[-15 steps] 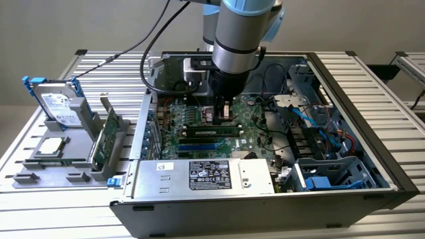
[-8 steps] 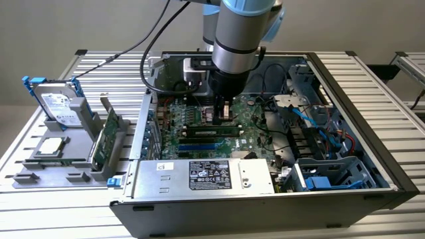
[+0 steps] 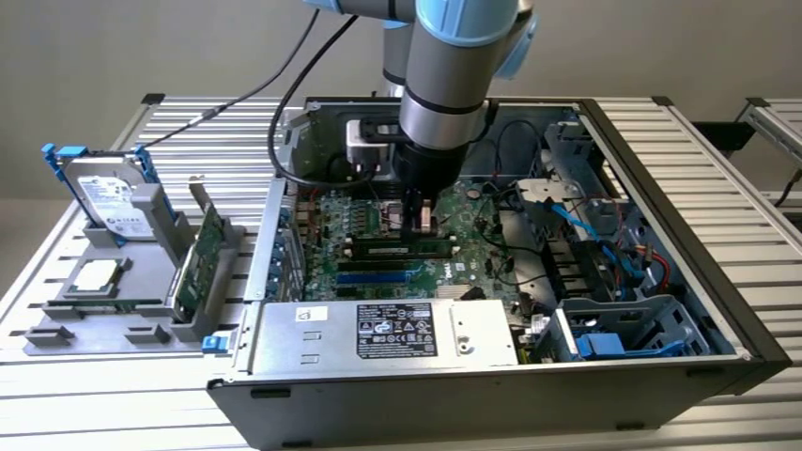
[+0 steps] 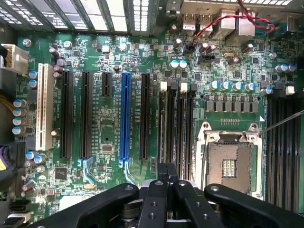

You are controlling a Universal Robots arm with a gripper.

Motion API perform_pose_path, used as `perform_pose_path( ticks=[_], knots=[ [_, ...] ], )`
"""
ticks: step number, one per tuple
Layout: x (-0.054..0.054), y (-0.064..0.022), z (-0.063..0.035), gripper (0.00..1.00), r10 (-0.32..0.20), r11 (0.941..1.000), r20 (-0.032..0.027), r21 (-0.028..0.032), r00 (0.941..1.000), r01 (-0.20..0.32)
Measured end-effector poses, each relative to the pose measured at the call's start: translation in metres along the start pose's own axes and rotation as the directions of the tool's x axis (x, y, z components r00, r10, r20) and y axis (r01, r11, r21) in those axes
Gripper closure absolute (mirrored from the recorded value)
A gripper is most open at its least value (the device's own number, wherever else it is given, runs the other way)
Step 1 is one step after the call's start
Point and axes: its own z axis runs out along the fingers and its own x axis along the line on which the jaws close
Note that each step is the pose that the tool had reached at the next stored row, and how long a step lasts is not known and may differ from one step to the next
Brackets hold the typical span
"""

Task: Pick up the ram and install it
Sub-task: 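Press down the ram until it locks into place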

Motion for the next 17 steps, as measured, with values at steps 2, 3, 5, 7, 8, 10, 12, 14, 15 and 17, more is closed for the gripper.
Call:
perform_pose_path(
  ticks=[2,3,5,7,8,10,12,14,15,17],
  knots=[
    [0.0,0.0002,0.0016,0.89,0.0,1.0,-0.0001,0.0,1.0,0.0],
    [-0.0001,0.0003,0.0022,0.89,0.0,1.0,-0.0001,0.0,1.0,0.0],
    [-0.0002,0.0005,0.0029,0.89,0.0,1.0,-0.0003,-0.0001,1.0,0.0],
    [-0.0006,0.0007,0.004,0.89,0.0,1.0,-0.0002,0.0,1.0,0.0],
    [-0.0008,0.0007,0.0047,0.89,0.0,1.0,-0.0004,-0.0001,1.0,0.0],
    [-0.0013,0.0007,0.0063,0.89,0.0,1.0,-0.0015,-0.0005,1.0,0.0],
    [-0.0018,0.0006,0.0081,0.89,0.0,1.0,-0.0012,-0.0001,1.0,0.0],
    [-0.0022,0.0007,0.0093,0.89,0.0,1.0,-0.0013,-0.0002,1.0,0.0],
    [-0.0022,0.0008,0.0096,0.89,0.0,1.0,-0.0016,-0.0003,1.0,0.0],
    [-0.0021,0.0009,0.0098,0.89,0.0,1.0,-0.0014,-0.0003,1.0,0.0]
  ],
)
